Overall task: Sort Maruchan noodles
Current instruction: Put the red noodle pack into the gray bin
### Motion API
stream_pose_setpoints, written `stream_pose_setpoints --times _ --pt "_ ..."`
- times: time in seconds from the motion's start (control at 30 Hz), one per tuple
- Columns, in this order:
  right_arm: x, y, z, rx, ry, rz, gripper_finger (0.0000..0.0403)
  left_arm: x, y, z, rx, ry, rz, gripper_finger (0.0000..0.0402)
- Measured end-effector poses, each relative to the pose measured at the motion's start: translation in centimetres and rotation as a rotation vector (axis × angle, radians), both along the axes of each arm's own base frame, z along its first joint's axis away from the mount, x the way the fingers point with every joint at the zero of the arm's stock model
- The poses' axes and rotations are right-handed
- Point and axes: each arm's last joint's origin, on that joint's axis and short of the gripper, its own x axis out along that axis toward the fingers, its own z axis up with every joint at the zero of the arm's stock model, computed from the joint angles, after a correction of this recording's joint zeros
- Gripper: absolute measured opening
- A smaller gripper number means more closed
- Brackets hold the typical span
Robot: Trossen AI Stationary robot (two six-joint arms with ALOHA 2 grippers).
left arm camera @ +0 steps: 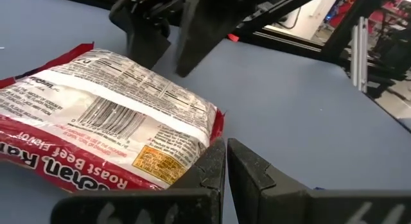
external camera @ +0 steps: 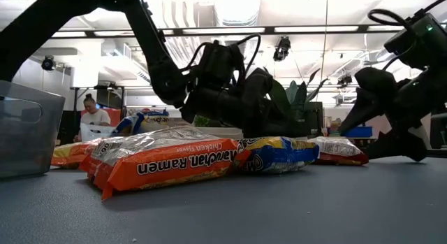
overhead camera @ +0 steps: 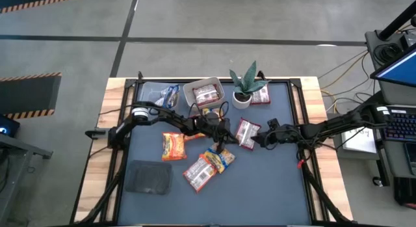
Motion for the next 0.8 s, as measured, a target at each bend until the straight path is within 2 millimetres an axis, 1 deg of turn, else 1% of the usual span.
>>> stream_pose_setpoints --times 0.27,0.4,0.57,0.8 --pt "0.0 0.0 0.4 0.034 -0.014 -0.032 0.0348 -0.1 0.0 -0.6 0.018 0.039 0.012 0.0000" --pt "0.4 -0.2 1.0 0.018 0.037 -0.055 0.0348 -0.3 0.1 -1.0 0.041 0.080 0.048 0.0000" --pt "0.3 -0.4 1.2 -0.047 0.168 -0.124 0.0348 -0.4 0.2 -1.2 0.043 0.109 0.057 0.0000" --pt "0.6 -0.4 1.2 -0.068 0.171 -0.114 0.0348 -0.5 0.2 -1.6 0.052 0.141 0.068 0.0000"
